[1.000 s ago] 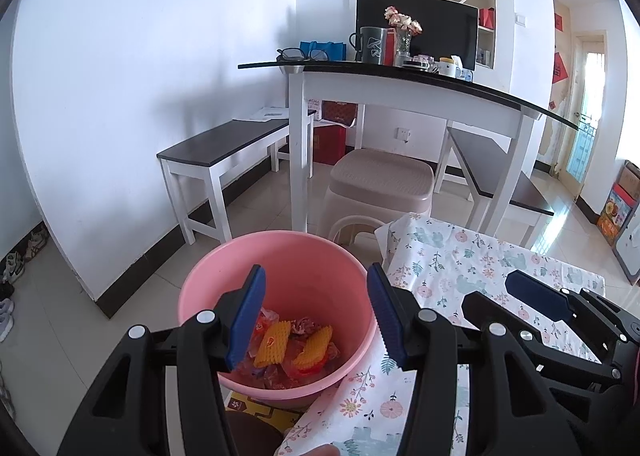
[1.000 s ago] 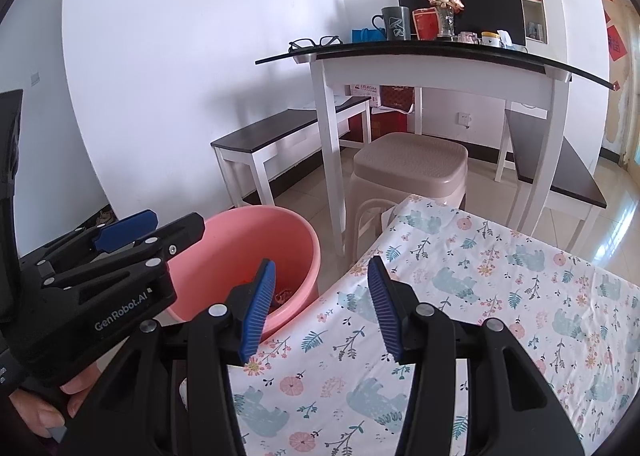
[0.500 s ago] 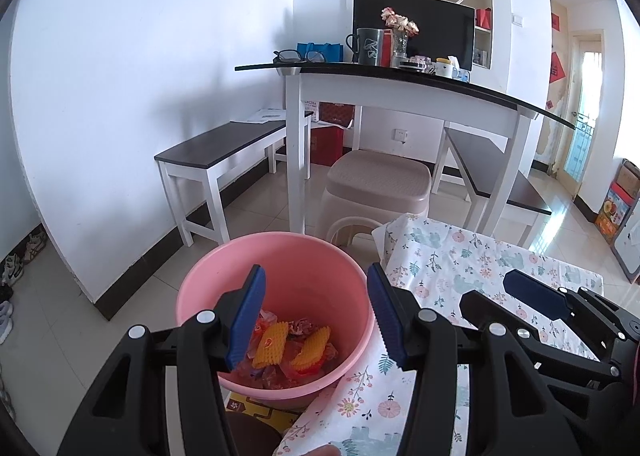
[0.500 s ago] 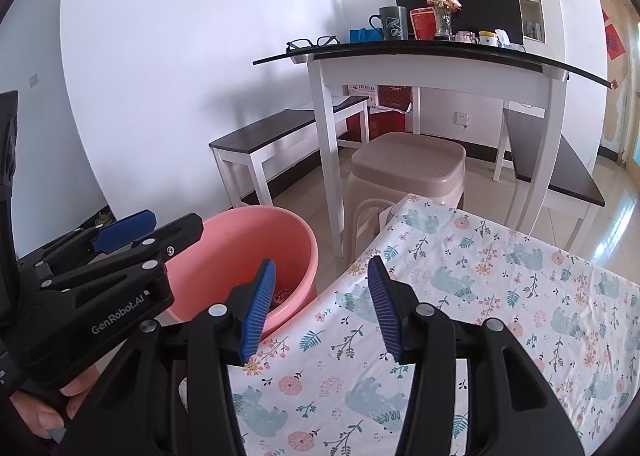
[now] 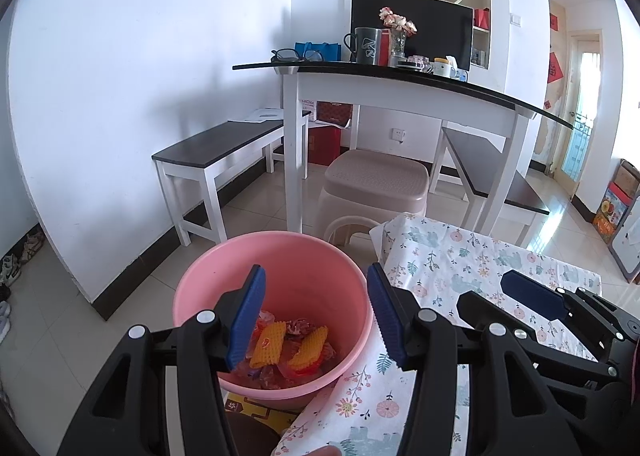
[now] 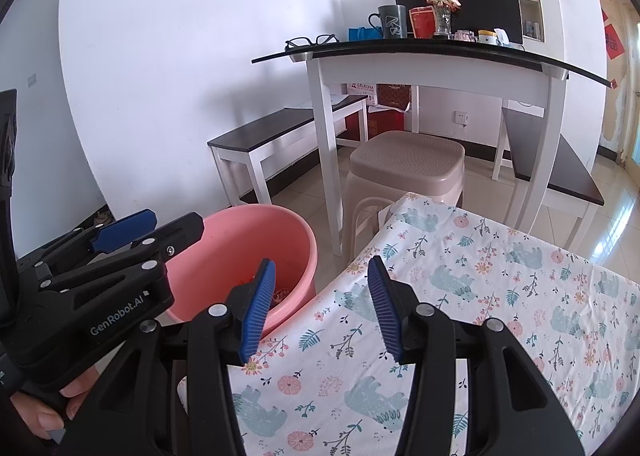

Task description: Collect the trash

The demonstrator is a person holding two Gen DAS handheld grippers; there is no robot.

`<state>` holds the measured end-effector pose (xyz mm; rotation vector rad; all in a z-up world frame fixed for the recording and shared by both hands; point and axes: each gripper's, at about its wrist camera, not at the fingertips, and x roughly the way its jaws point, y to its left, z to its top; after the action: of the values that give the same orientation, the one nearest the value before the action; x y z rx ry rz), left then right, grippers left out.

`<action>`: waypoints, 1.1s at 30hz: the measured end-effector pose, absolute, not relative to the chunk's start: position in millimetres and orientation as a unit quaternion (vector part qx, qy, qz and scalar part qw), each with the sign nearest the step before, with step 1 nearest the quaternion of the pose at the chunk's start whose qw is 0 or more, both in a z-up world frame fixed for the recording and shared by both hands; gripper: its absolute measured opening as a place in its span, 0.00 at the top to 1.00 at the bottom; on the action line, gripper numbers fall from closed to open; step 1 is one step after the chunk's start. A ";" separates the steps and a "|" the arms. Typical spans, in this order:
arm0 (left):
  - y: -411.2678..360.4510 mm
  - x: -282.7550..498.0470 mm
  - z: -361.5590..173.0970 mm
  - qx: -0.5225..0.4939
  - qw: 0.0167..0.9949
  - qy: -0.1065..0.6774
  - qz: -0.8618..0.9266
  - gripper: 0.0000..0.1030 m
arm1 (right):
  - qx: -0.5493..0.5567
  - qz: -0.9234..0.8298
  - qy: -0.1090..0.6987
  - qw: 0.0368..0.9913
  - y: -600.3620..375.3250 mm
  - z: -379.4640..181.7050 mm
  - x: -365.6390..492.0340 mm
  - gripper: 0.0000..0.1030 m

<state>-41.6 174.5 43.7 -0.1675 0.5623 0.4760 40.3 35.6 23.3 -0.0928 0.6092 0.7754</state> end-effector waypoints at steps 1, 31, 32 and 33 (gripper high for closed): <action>174.0 -41.0 43.9 -0.081 0.930 0.275 0.232 0.50 | -0.044 0.372 0.293 0.880 36.0 23.1 40.3 0.53; 168.2 -38.2 43.9 -0.066 0.931 0.271 0.233 0.50 | -0.045 0.371 0.295 0.879 32.6 21.6 41.0 0.53; 169.0 -37.9 44.1 -0.066 0.931 0.272 0.233 0.50 | -0.045 0.371 0.295 0.879 33.6 21.6 41.2 0.53; 170.1 -37.4 44.1 -0.068 0.931 0.273 0.233 0.50 | -0.044 0.371 0.295 0.879 34.0 21.7 41.2 0.53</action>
<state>-37.4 170.1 44.1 -0.1383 0.5583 0.4768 41.2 34.0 21.7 -0.0925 0.6151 0.7728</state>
